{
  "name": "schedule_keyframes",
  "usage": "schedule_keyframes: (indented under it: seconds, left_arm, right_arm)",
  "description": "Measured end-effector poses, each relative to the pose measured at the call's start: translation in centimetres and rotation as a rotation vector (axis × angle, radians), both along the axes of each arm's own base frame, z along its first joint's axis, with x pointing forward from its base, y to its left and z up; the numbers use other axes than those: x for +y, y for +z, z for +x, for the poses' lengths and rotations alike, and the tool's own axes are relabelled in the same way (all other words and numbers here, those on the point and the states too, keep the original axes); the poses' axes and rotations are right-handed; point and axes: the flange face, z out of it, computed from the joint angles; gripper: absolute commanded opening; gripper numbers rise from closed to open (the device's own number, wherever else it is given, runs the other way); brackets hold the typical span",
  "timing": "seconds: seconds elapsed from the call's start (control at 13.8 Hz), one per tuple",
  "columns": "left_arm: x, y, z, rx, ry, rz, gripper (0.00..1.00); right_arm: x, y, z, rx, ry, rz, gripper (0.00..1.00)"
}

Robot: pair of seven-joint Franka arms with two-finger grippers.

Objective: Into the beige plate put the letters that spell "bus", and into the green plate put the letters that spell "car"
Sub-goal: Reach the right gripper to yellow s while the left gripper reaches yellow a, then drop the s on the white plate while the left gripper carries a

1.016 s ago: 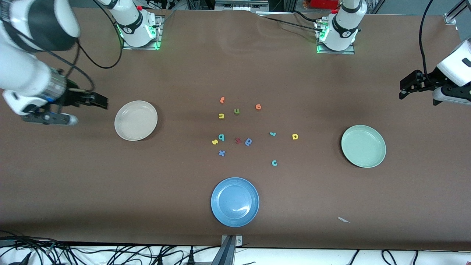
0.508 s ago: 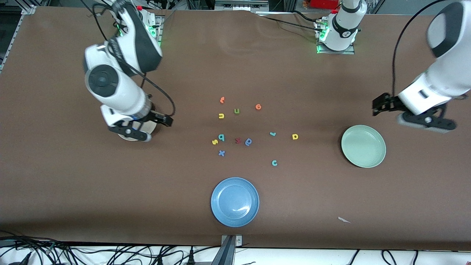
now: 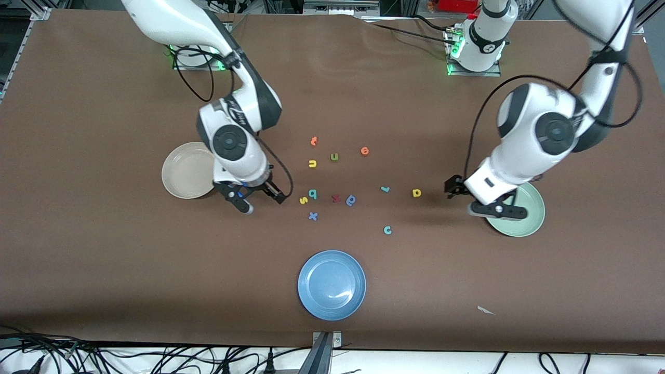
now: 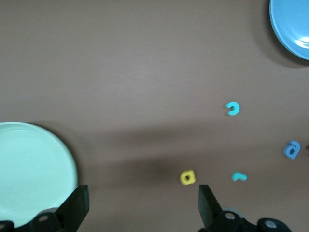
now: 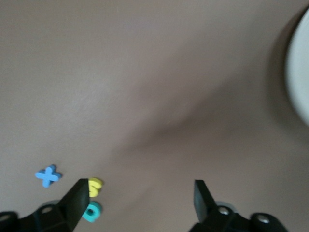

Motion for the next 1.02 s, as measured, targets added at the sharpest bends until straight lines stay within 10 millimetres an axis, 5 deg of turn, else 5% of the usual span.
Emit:
schedule_keyframes:
  seconds: [0.51, 1.02]
  left_arm:
    - [-6.5, -10.4, -5.7, 0.013, 0.050, -0.030, 1.00]
    - [-7.1, -16.7, -7.3, 0.069, 0.042, 0.047, 0.93]
  right_arm:
    - [5.6, -6.4, 1.3, -0.018, -0.153, 0.010, 0.77]
    - [6.3, -7.8, 1.4, -0.036, -0.167, 0.025, 0.73]
